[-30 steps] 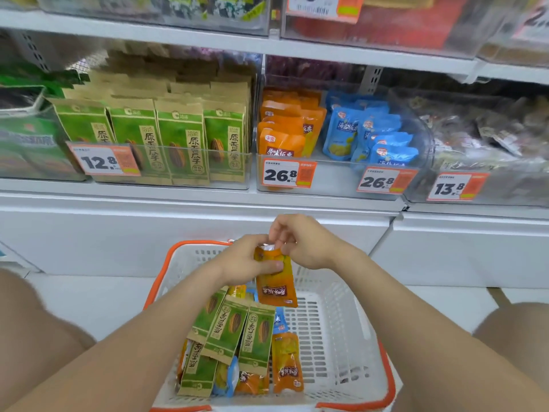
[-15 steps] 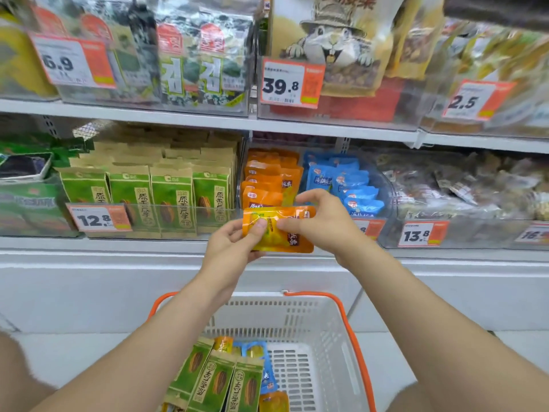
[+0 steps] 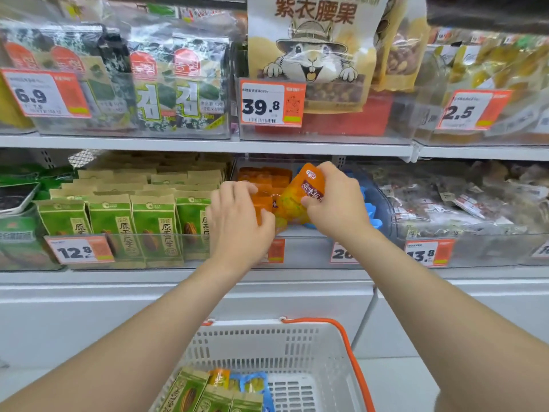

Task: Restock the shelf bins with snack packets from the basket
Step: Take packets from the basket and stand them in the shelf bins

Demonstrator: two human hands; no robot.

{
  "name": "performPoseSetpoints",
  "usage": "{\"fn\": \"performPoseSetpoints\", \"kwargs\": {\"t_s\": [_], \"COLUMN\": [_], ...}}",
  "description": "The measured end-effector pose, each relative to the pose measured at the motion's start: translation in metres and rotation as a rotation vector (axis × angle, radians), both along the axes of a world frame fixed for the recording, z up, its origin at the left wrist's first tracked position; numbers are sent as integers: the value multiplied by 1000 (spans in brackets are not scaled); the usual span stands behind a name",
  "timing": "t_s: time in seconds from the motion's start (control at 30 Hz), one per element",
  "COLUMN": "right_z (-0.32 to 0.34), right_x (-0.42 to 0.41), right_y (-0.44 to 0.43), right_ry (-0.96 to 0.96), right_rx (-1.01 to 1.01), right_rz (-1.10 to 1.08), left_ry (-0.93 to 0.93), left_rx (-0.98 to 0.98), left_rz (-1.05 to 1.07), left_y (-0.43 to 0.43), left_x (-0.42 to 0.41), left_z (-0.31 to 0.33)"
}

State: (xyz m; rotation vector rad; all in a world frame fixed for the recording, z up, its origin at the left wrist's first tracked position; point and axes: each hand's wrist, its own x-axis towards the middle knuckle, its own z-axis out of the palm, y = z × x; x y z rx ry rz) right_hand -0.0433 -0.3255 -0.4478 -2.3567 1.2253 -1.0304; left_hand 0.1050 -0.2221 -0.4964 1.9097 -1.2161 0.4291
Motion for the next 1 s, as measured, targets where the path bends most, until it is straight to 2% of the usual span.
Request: {"fn": "performPoseSetpoints", "kwargs": {"t_s": [0.13,0.27,0.37,0.6,0.77,1.0], "right_z": [-20,-39,-45,-51,-51,-48], "right_x": [18,40,52,69,72,63], "right_y": [-26,-46,-57,-69,-66,-55], "right_ry": [324,410,393,280,237,205], "right_rx": [-62,30,89,218,262,256], "right_rz": [15,32,30,26,160,68], "left_ry": [-255,-320,-337,-424,-400,-438], "left_rx": [283,463,513,455,457,468], "left_rz": [-21,-35,-21,26,14,47], "left_y": [-18,-35,-38,-38,-39,-39], "left_x": [19,33,35,36,34,34], "left_z": [3,2,-3,-14,-15,-15]}}
